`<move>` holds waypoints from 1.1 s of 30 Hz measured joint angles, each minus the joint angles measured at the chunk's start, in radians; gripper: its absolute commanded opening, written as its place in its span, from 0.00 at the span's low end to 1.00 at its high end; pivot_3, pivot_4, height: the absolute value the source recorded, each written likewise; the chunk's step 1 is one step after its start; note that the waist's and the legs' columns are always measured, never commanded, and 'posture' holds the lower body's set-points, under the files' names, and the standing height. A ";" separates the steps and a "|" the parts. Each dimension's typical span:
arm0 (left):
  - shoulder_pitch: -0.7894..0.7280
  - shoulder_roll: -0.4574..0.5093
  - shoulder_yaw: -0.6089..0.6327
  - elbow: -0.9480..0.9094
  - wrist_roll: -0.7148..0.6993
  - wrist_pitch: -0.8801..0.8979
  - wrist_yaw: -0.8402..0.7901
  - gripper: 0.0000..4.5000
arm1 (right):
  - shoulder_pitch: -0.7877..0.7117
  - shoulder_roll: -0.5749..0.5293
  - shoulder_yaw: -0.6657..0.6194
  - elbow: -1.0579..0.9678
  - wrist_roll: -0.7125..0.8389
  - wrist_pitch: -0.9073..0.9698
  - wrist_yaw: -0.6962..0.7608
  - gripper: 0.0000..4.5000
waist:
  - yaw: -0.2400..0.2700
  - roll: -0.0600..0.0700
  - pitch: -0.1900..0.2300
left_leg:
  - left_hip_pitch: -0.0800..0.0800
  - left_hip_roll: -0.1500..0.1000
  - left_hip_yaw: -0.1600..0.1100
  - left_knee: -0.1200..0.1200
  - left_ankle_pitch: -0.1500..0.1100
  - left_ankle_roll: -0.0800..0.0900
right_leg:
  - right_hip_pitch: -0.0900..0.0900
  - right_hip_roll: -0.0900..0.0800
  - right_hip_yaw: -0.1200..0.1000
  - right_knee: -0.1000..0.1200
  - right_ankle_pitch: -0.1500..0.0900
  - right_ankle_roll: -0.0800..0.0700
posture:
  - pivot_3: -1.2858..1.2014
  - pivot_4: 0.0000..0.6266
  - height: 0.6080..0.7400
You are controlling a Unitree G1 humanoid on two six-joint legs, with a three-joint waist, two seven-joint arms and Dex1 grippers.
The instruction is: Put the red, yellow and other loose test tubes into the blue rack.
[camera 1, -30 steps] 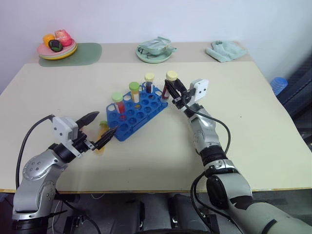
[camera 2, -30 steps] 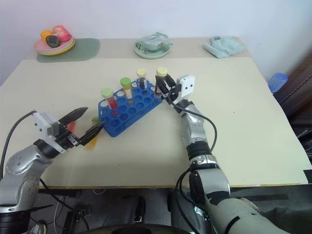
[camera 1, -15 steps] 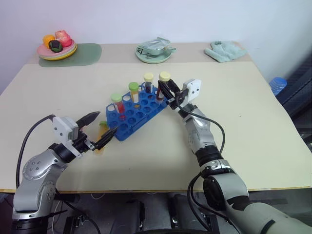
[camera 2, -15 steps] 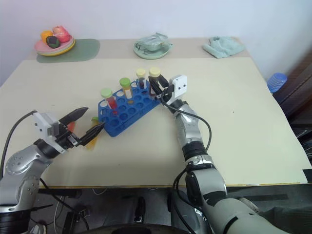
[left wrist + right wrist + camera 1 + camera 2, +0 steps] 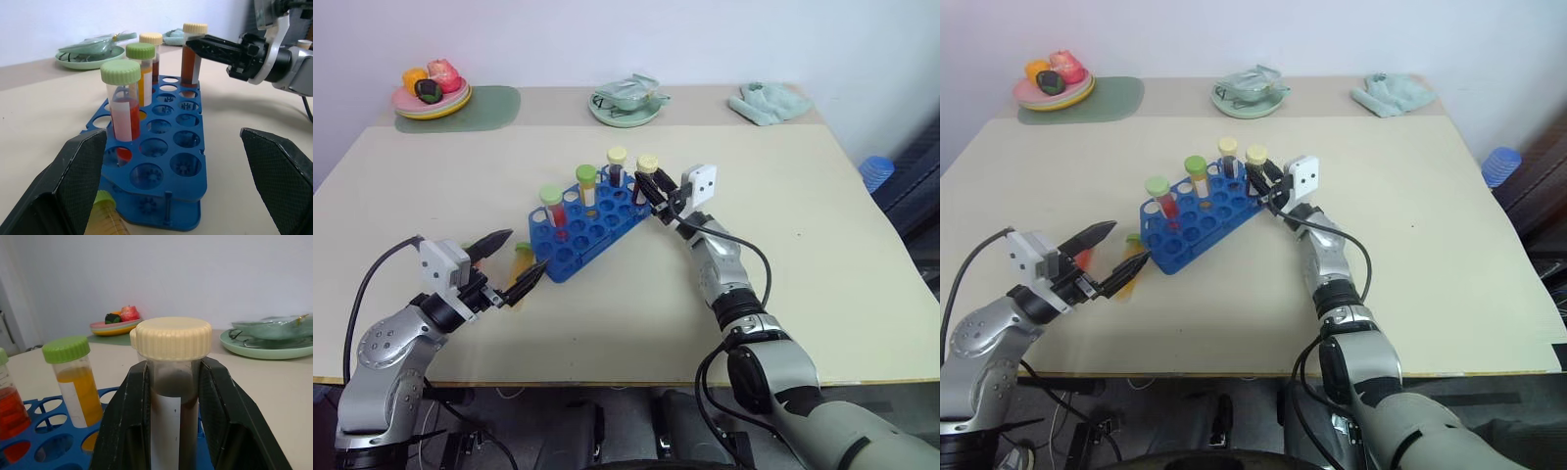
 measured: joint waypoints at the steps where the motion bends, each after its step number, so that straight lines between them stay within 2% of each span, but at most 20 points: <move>1: 0.000 0.000 0.000 0.000 0.000 0.000 0.000 1.00 | 0.000 0.000 0.000 0.000 0.000 0.000 0.000 0.17 | 0.000 0.000 0.000 | 0.000 0.000 0.000 0.000 0.000 0.000 | 0.000 0.000 0.000 0.000 0.000 0.000 | 0.52 0.24 1.00; 4: -0.004 0.000 0.000 0.000 0.000 0.000 -0.002 1.00 | 0.004 0.003 0.001 -0.002 -0.002 -0.002 -0.001 0.17 | 0.000 0.000 0.000 | 0.000 0.000 0.000 0.000 0.000 0.000 | 0.000 0.000 0.000 0.000 0.000 0.000 | 0.52 0.24 1.00; 11: -0.022 0.000 -0.001 0.000 0.000 0.000 -0.012 1.00 | 0.048 0.012 0.022 -0.010 -0.040 -0.042 -0.017 0.92 | -0.005 0.000 0.000 | 0.000 0.000 0.000 0.000 0.000 0.000 | 0.000 0.000 0.000 0.000 0.000 0.000 | 0.52 0.24 1.00; 17: -0.027 0.000 -0.008 0.001 -0.002 0.005 -0.023 1.00 | 0.080 -0.018 0.061 -0.124 -0.132 -0.094 -0.109 0.92 | 0.000 0.000 0.000 | 0.000 0.000 0.000 0.000 0.000 0.000 | 0.000 0.000 0.000 0.000 0.000 0.000 | 0.52 0.24 1.00; 21: -0.032 0.008 -0.013 0.011 -0.004 0.012 -0.038 1.00 | 0.189 -0.109 0.079 -0.392 -0.142 0.041 -0.116 0.92 | 0.008 0.000 0.000 | -0.001 0.000 0.000 0.000 0.000 0.000 | 0.000 0.000 0.000 -0.001 0.000 0.000 | 0.52 0.24 1.00; 24: -0.018 0.020 -0.014 0.013 -0.005 0.045 -0.032 1.00 | 0.370 -0.241 0.089 -0.726 -0.109 0.284 -0.080 0.92 | 0.022 0.000 0.000 | -0.002 0.000 -0.001 -0.001 -0.001 0.001 | -0.001 0.000 0.000 -0.002 0.000 0.000 | 0.52 0.24 1.00; 27: -0.008 0.021 -0.016 -0.008 -0.011 0.142 0.044 1.00 | 0.515 -0.384 0.089 -0.997 -0.033 0.505 -0.011 0.92 | 0.025 0.000 0.000 | -0.003 0.000 -0.001 -0.001 -0.001 0.001 | -0.001 0.000 0.000 -0.003 0.000 0.000 | 0.52 0.24 1.00; 31: 0.001 0.042 -0.012 -0.102 0.014 0.339 0.230 1.00 | 0.695 -0.640 0.037 -1.264 0.104 0.660 0.175 0.92 | 0.032 -0.002 0.002 | -0.002 0.001 -0.002 0.000 -0.001 0.001 | 0.001 0.000 -0.001 -0.003 0.000 0.000 | 0.52 0.24 1.00; 33: -0.029 0.052 -0.009 -0.137 0.015 0.448 0.316 1.00 | 0.753 -0.717 0.008 -1.330 0.157 0.676 0.268 0.92 | 0.031 -0.003 0.002 | 0.004 0.001 -0.002 0.000 0.000 0.002 | 0.008 0.000 -0.001 -0.003 0.000 0.001 | 0.52 0.24 1.00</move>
